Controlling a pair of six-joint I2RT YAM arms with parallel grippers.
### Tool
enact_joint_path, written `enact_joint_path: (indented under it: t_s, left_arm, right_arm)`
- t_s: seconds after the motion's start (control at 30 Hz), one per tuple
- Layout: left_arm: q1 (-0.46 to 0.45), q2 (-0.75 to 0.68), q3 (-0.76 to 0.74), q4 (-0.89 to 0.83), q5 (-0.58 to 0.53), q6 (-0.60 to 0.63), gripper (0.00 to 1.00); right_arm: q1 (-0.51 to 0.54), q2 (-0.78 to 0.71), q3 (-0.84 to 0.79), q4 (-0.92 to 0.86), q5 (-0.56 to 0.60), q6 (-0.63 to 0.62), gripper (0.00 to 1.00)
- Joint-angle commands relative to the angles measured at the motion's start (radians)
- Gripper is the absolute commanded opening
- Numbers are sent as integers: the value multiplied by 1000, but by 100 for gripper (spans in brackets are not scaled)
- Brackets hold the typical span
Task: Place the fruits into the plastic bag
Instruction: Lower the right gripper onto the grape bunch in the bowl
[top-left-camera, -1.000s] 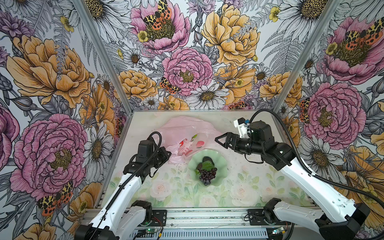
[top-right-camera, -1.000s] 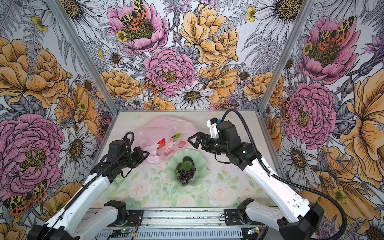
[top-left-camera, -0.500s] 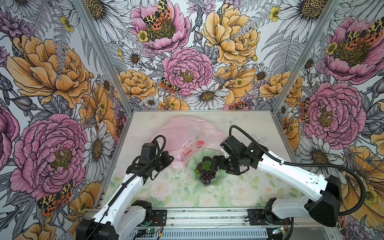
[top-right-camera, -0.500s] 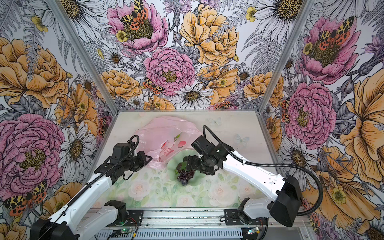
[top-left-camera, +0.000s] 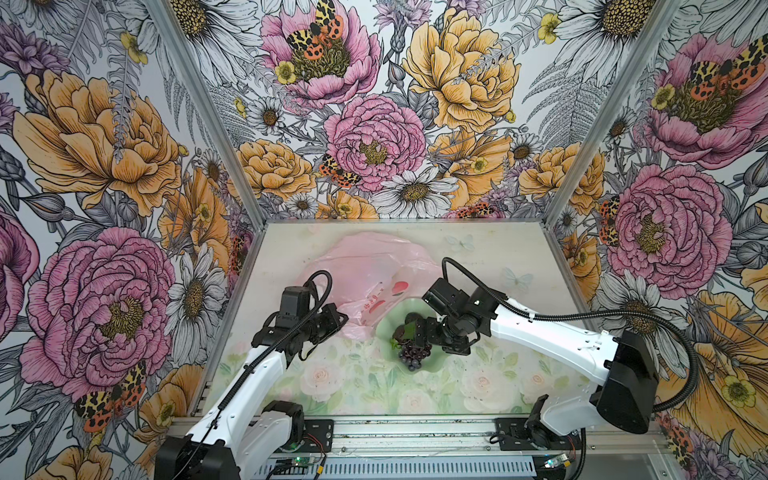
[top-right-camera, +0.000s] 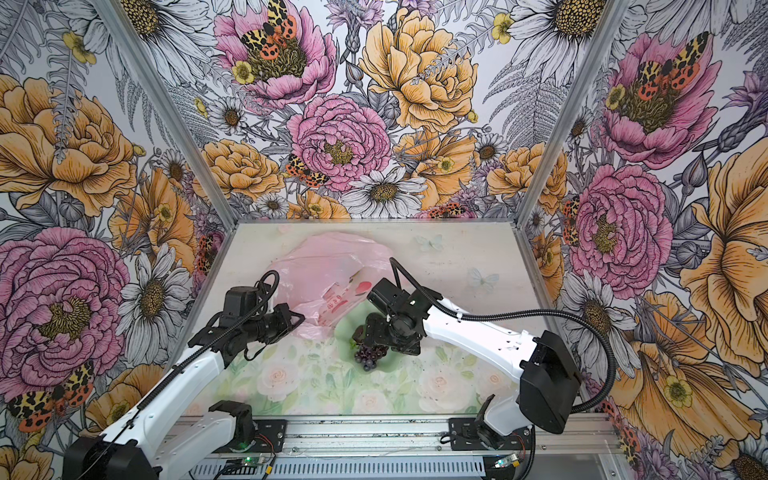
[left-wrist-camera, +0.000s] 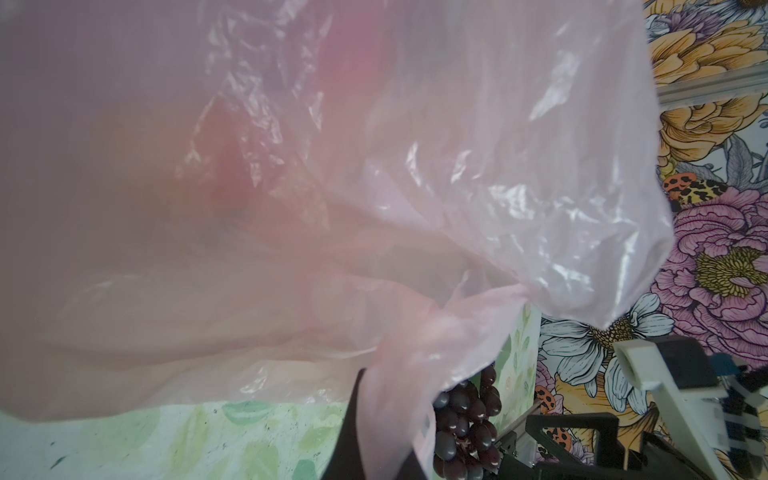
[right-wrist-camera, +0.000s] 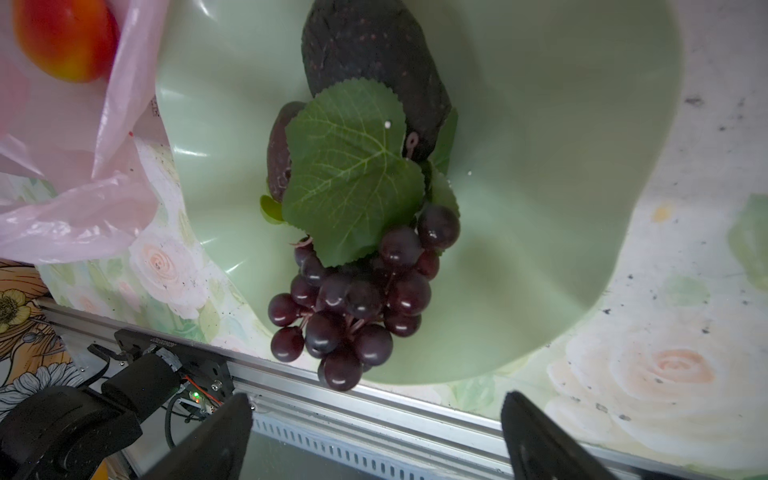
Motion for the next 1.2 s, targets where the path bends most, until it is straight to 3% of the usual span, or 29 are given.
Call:
enact_joint_path:
  t_s: [0.0,0.57,1.17]
  left_arm:
    - [10,-19,-7,0,42,37,0]
    - [-62,-97,-18,9,26,43,0]
    - [-65,-99,-17,12,33,50,0]
  right_arm:
    - [6,24,-11,84,-10,34,96]
    - [37,173,-31,174,-15,46,99]
    - [45,286,-25,219,-14,41,98]
